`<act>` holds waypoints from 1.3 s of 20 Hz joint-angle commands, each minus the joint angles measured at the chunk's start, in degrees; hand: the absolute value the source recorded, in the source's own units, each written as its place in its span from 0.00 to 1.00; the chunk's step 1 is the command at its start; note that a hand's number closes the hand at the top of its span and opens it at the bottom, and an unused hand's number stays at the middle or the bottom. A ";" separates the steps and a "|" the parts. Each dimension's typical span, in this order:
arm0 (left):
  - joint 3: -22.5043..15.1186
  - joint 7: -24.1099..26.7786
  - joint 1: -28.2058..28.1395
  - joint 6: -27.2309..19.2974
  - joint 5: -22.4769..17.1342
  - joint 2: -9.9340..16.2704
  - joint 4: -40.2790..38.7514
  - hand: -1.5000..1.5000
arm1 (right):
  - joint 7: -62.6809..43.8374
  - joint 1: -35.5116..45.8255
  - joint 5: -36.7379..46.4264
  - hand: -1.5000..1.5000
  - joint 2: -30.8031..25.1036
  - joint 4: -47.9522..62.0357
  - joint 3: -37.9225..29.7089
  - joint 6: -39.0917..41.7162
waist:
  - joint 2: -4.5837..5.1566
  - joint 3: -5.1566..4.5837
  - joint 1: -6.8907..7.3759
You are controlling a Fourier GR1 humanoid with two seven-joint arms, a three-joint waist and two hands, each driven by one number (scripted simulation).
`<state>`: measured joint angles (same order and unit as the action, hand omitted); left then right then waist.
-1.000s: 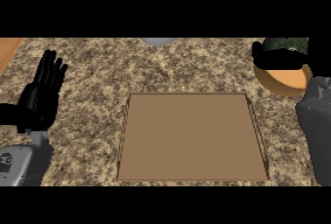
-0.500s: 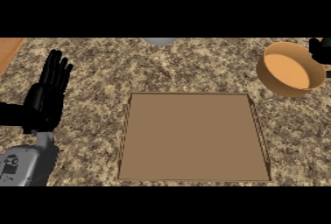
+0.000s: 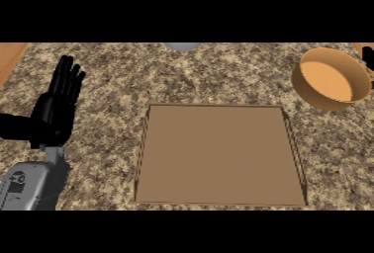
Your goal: Pick the squash from the tray and place it in the pot
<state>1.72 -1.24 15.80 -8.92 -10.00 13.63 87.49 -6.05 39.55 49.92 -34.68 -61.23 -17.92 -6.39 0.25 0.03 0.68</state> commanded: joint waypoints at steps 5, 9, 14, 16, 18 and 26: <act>0.12 1.68 1.51 1.45 0.24 -1.04 -2.99 0.50 | 5.14 9.40 0.70 1.00 -2.44 22.91 -0.75 0.56 | 0.45 0.01 1.03; 0.61 1.12 0.21 2.26 -0.26 -0.11 -0.99 0.50 | 8.55 8.59 -5.48 0.00 -1.39 29.04 -5.38 4.24 | 0.49 0.07 1.22; 3.15 0.20 2.67 2.46 -1.29 0.66 -3.00 0.50 | 17.32 10.35 -5.89 0.00 0.49 34.58 -4.51 2.99 | 0.39 0.05 0.74; 0.84 -0.76 2.91 1.54 0.34 -0.78 -1.98 0.50 | 19.96 12.06 -6.86 0.00 0.39 35.90 -5.61 0.90 | 0.38 0.06 0.86; 1.80 -0.07 1.43 1.45 0.21 -0.21 -0.42 0.50 | 21.85 13.07 -9.90 0.00 -0.89 33.40 -7.48 3.46 | 0.10 0.04 0.58; 0.53 0.86 0.00 0.93 1.51 -1.99 -1.65 0.50 | 18.58 15.82 -21.78 0.00 -0.79 34.94 -18.53 2.86 | 0.00 0.01 0.09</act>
<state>3.13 -1.81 17.41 -7.81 -9.39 12.78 86.33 14.05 53.67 32.80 -35.10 -26.93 -32.11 -3.22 0.31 0.08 0.95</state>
